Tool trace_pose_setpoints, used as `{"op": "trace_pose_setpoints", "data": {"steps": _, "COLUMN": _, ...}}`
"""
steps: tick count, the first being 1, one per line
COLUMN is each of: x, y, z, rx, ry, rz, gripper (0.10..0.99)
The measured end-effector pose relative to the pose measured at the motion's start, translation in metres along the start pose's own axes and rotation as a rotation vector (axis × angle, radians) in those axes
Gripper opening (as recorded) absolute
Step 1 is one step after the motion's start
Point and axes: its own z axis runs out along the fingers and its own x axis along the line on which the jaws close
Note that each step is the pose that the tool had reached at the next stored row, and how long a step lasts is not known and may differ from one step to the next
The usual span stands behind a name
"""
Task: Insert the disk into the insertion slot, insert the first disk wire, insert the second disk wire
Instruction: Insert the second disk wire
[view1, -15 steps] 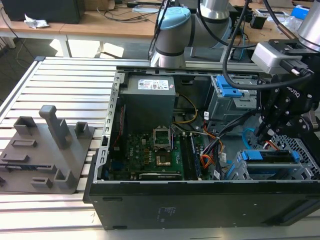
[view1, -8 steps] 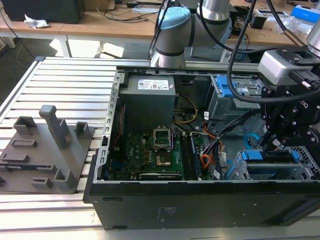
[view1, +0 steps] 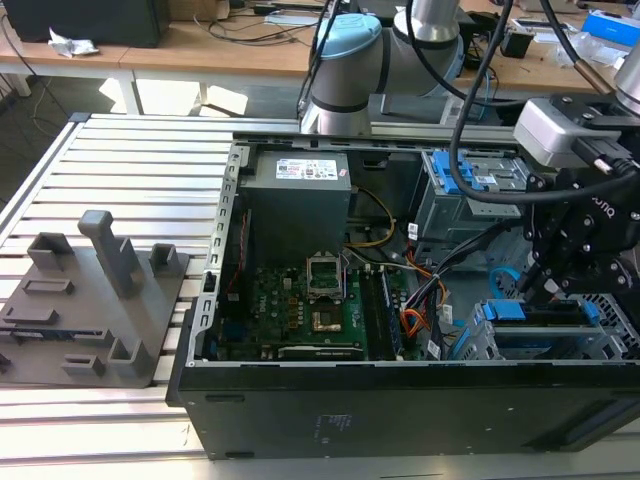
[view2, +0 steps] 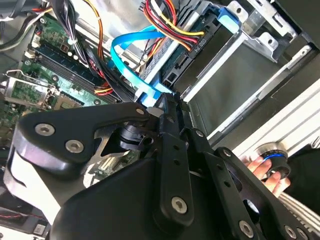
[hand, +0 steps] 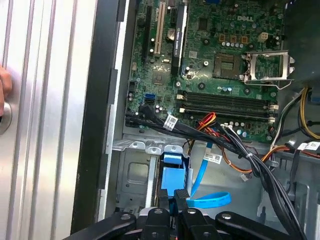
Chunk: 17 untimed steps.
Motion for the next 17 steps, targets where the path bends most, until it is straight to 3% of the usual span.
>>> {"op": "trace_pose_setpoints", "data": {"steps": 4, "x": 0.0, "y": -0.0002, "z": 0.0011, "rx": -0.002, "ry": -0.0045, "rz": 0.048, "gripper": 0.161}}
{"op": "trace_pose_setpoints", "data": {"steps": 10, "x": -0.0003, "y": -0.0024, "z": 0.0088, "rx": -0.004, "ry": -0.007, "rz": 0.051, "gripper": 0.161}}
{"op": "trace_pose_setpoints", "data": {"steps": 17, "x": -0.0001, "y": -0.0126, "z": 0.0118, "rx": -0.005, "ry": -0.007, "rz": 0.051, "gripper": 0.161}}
